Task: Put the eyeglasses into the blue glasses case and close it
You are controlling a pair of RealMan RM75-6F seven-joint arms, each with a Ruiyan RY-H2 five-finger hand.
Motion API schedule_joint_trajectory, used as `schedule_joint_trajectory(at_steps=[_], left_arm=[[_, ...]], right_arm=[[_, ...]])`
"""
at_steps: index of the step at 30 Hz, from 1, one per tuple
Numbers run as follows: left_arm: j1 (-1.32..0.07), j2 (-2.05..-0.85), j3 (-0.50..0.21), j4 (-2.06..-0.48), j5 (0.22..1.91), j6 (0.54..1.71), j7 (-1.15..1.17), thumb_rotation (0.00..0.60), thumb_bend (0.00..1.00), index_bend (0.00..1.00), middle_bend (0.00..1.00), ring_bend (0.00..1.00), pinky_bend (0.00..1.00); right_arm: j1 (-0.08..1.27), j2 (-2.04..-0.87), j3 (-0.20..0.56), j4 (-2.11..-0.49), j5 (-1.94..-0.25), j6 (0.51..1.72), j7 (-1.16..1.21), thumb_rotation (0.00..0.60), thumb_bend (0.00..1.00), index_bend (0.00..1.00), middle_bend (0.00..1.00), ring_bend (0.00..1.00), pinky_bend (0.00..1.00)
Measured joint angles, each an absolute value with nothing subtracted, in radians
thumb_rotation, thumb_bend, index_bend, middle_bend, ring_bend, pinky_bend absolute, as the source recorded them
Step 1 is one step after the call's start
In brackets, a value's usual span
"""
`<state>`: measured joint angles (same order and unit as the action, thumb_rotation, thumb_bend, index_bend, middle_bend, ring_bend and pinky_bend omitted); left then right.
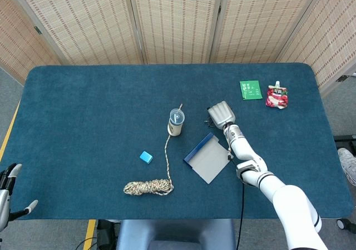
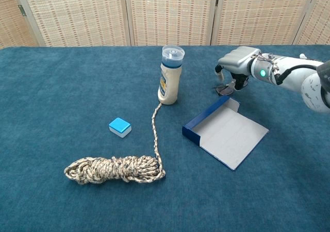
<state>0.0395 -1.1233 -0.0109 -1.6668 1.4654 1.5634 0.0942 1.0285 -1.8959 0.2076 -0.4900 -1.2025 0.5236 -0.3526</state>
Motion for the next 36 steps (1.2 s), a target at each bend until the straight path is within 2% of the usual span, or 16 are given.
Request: schedule_joint_trajectory(at_steps=[5,15,24,31,36], left_arm=[[0.040,-1.126,-0.012,-1.659,1.464,1.562,0.089,0.600,0.20,0.07,0.09,0.12,0.23],[0.037,-1.129,-0.015,-1.650,1.465,1.555,0.082,0.600,0.20,0.07,0.09,0.12,0.23],[0.039,-1.127,-0.016,-1.653,1.462,1.558,0.084,0.600,0.20,0.07,0.09,0.12,0.23],[0.039,-1.131,-0.015,-1.651,1.464,1.555,0.082,0.600,0.19,0.07,0.09,0.12,0.23],[0.037,-1.132,-0.015,-1.650,1.471,1.555,0.082,0.600,0.20,0.07,0.09,0.12,0.23]], right_arm=[[1.024,-1.893,0.205,-0.490,-1.211,0.530,-0.323,0.600,0.38,0.35,1.00,1.00,0.97],[0.995,-1.827,0.204,-0.557,-1.237,0.574,-0.231,0.600,0.29,0.35,1.00,1.00,0.97],[1.002,-1.870,0.190,-0.487,-1.233,0.529,-0.251,0.600,0.29,0.38,1.00,1.00,0.97],[0.994,-1.874,0.181,-0.480,-1.251,0.546,-0.229,0.600,0.36,0.48,1.00,1.00,0.97],[0.978,-1.857,0.170,-0.504,-1.263,0.559,-0.224,0.600,0.37,0.52,1.00,1.00,0.97]])
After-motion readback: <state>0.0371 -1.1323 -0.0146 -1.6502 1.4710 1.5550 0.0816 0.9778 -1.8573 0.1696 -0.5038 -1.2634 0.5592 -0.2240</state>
